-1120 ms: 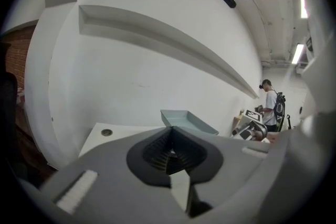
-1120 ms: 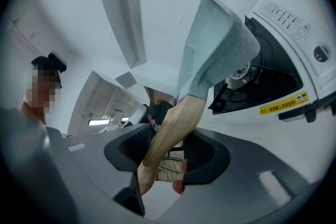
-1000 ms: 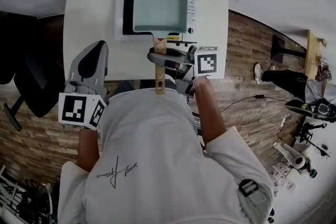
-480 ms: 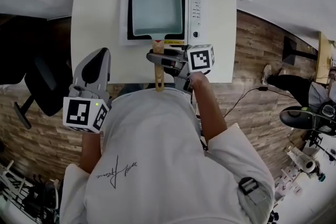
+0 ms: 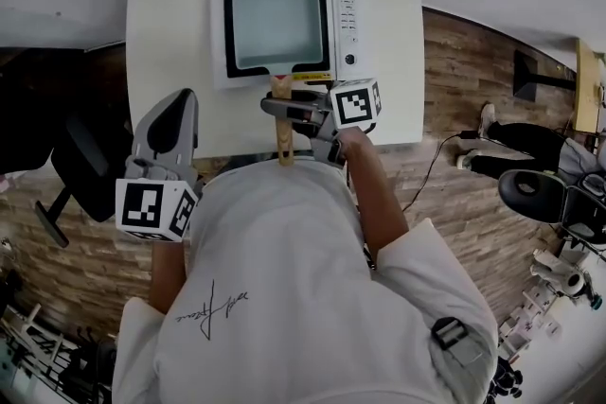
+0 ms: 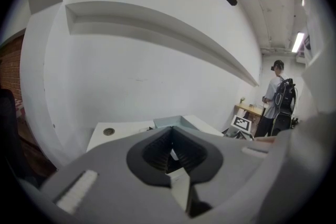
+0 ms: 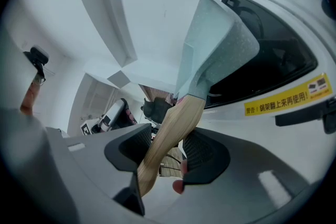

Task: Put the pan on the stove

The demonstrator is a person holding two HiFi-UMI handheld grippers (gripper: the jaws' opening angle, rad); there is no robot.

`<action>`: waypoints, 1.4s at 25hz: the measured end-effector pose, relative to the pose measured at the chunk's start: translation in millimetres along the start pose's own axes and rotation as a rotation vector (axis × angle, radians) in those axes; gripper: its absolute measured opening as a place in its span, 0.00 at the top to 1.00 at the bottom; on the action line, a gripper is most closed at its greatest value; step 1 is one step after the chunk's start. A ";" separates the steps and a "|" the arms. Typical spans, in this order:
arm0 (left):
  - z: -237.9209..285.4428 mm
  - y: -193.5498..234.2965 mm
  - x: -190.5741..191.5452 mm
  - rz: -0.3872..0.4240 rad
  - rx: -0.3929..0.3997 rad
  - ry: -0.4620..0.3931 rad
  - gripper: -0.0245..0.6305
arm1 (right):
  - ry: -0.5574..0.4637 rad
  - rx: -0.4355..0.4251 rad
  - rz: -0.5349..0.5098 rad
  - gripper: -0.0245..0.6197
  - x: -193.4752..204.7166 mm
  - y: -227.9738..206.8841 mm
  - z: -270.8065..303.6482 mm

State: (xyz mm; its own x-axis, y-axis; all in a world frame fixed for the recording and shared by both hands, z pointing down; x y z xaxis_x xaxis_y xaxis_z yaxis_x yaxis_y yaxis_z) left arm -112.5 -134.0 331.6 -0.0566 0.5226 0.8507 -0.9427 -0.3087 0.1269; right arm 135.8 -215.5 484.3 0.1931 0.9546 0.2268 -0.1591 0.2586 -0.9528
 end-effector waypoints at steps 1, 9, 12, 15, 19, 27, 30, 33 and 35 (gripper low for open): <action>0.5 -0.4 0.9 0.001 0.004 0.001 0.89 | 0.000 0.001 0.003 0.68 0.5 -0.6 0.8; -1.4 0.8 2.9 -0.015 0.042 -0.027 0.89 | -0.017 -0.068 0.009 0.66 -0.7 2.1 5.5; -4.2 0.4 1.8 -0.022 0.061 -0.040 0.89 | -0.069 -0.068 0.002 0.57 2.6 4.1 3.0; -7.2 -0.4 0.3 -0.033 0.080 -0.060 0.89 | -0.114 -0.025 -0.008 0.56 6.3 4.9 -3.2; -11.3 -0.2 3.2 -0.040 0.097 -0.069 0.88 | -0.157 0.022 -0.020 0.56 11.0 7.3 -13.3; -19.3 2.7 13.6 -0.052 0.128 -0.095 0.89 | -0.289 0.130 -0.023 0.56 23.3 14.7 -50.9; -22.9 2.7 16.0 -0.047 0.144 -0.106 0.89 | -0.356 0.189 -0.033 0.56 29.4 23.0 -64.5; -27.4 1.4 17.0 -0.042 0.156 -0.111 0.89 | -0.416 0.247 -0.067 0.57 35.9 36.0 -73.5; -30.4 0.9 18.1 -0.041 0.165 -0.119 0.88 | -0.451 0.268 -0.102 0.58 39.3 48.2 -76.6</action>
State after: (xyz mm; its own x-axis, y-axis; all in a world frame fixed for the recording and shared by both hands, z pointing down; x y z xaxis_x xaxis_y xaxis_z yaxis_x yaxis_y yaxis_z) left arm -124.3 -100.6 331.6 0.0288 0.4426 0.8963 -0.8763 -0.4201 0.2356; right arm 209.9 -176.8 431.8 -0.2058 0.8762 0.4358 -0.4143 0.3254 -0.8500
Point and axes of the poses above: the fingertips, and each gripper's own axes: z forward along the fingers, y to its left, x out of its underside, the point moved 10 cm from there along -z, backward along the fingers, and after that the axes turned 9 degrees about y, right-handed, at the moved point
